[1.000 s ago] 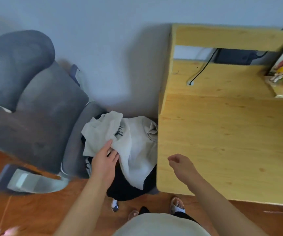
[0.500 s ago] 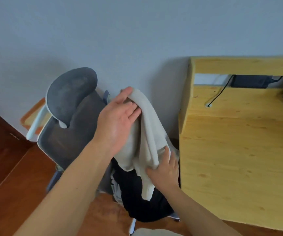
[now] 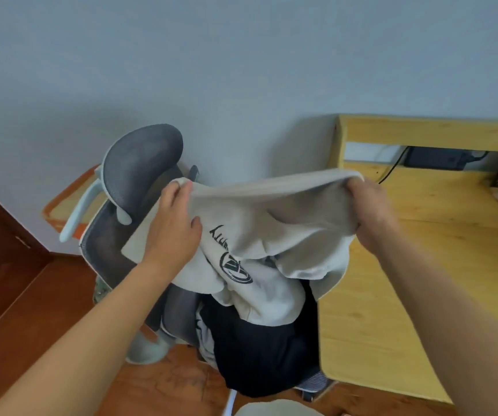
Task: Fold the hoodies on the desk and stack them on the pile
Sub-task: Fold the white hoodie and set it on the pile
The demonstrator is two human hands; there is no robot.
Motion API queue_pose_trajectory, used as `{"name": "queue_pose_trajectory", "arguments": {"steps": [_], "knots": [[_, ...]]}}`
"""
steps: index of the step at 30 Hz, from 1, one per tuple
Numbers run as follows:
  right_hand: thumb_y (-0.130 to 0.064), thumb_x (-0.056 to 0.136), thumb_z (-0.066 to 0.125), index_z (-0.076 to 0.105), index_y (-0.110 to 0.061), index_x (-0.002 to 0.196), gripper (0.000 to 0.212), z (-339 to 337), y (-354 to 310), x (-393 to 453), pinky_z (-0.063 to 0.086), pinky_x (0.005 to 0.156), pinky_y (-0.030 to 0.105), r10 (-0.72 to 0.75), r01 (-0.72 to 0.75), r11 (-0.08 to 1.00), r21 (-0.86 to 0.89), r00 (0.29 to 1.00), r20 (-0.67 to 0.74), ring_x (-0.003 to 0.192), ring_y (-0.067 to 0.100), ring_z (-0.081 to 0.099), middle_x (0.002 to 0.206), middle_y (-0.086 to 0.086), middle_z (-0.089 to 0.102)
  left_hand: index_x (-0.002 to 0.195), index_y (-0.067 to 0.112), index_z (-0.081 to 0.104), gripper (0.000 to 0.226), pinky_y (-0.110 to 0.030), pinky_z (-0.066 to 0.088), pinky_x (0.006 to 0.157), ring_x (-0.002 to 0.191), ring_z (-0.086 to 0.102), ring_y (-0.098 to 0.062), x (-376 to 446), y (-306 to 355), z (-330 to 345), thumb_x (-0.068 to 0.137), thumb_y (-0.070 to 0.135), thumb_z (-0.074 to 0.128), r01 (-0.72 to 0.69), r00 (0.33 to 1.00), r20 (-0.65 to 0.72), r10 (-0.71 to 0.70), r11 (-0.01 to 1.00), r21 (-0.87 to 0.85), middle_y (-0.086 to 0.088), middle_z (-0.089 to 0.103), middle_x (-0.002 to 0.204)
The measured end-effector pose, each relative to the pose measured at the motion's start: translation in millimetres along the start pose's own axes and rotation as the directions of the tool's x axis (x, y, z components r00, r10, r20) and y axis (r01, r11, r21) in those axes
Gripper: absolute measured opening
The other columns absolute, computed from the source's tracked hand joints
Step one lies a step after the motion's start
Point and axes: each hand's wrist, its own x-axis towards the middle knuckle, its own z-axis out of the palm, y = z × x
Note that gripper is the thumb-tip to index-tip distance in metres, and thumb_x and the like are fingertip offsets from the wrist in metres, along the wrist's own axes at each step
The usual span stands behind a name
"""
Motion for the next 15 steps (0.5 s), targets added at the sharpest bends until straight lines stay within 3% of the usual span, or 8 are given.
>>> {"name": "queue_pose_trajectory", "arguments": {"steps": [2,4,5,6,7,9,12,15], "knots": [[-0.060,0.080,0.065,0.061,-0.026,0.108,0.044,-9,-21,-9,0.052,0.076,0.039,-0.115,0.248,0.860,-0.445,0.946,0.305,0.088,0.023,0.065,0.098,0.000,0.069,0.149,0.008,0.036,0.071,-0.043,0.045,0.103,0.134,0.042,-0.029,11,-10,5,0.088,0.011,0.072,-0.014,1.000,0.000,0.014,0.995,0.096,-0.008,0.030,0.154],[-0.069,0.074,0.071,0.049,-0.032,0.120,0.063,-17,-19,-20,0.053,0.074,0.038,0.047,0.519,0.252,-0.817,0.836,0.546,0.086,0.020,0.061,0.096,-0.006,0.062,0.145,0.004,0.037,0.076,-0.047,0.044,0.106,0.132,0.044,-0.037,27,-19,6,0.083,0.014,0.079,-0.042,0.999,-0.004,0.044,0.979,0.198,-0.015,0.034,0.151],[-0.061,0.080,0.070,0.047,-0.030,0.121,0.056,-22,-11,-25,0.053,0.071,0.037,0.140,0.574,-0.089,-0.814,0.816,0.560,0.083,0.021,0.060,0.092,-0.005,0.059,0.144,0.003,0.039,0.077,-0.051,0.043,0.107,0.130,0.045,-0.040,35,-22,5,0.081,0.015,0.080,-0.083,0.996,0.005,0.085,0.957,0.276,-0.017,0.037,0.148],[-0.046,0.089,0.065,0.051,-0.026,0.117,0.037,-29,-4,-24,0.053,0.068,0.036,0.163,0.583,-0.290,-0.759,0.812,0.561,0.079,0.021,0.059,0.088,-0.004,0.057,0.142,0.004,0.041,0.074,-0.053,0.040,0.108,0.128,0.047,-0.040,41,-26,6,0.080,0.017,0.080,-0.143,0.990,0.035,0.140,0.919,0.367,-0.017,0.041,0.145],[-0.031,0.094,0.057,0.056,-0.024,0.110,0.018,-35,-3,-20,0.053,0.064,0.034,0.149,0.563,-0.373,-0.738,0.821,0.551,0.076,0.020,0.059,0.084,-0.003,0.056,0.140,0.004,0.044,0.070,-0.055,0.037,0.110,0.127,0.048,-0.038,45,-25,7,0.081,0.020,0.078,-0.202,0.979,0.068,0.192,0.869,0.453,-0.016,0.044,0.142],[-0.017,0.095,0.047,0.062,-0.022,0.097,0.016,-52,-13,-3,0.046,0.057,0.032,0.050,0.444,-0.313,-0.839,0.890,0.452,0.073,0.020,0.059,0.082,-0.001,0.058,0.128,0.003,0.055,0.053,-0.057,0.033,0.111,0.121,0.054,-0.033,53,-20,13,0.084,0.026,0.074,-0.284,0.955,0.090,0.281,0.791,0.541,-0.014,0.053,0.130],[-0.014,0.091,0.049,0.065,-0.016,0.089,0.017,-82,-39,27,0.044,0.055,0.034,-0.153,0.263,0.192,-0.946,0.960,0.236,0.078,0.027,0.060,0.088,0.008,0.066,0.097,0.001,0.062,0.019,-0.052,0.047,0.089,0.091,0.061,-0.038,66,5,17,0.086,0.015,0.070,-0.351,0.921,0.057,0.384,0.761,0.546,-0.018,0.061,0.101],[-0.006,0.091,0.044,0.064,-0.017,0.092,0.024,-109,-54,26,0.042,0.059,0.033,-0.265,0.136,0.679,-0.721,0.962,-0.068,0.078,0.025,0.055,0.084,0.006,0.061,0.088,0.002,0.059,0.013,-0.048,0.043,0.080,0.095,0.058,-0.041,80,46,15,0.085,0.014,0.063,-0.368,0.919,-0.005,0.394,0.864,0.343,-0.019,0.061,0.108]]}}
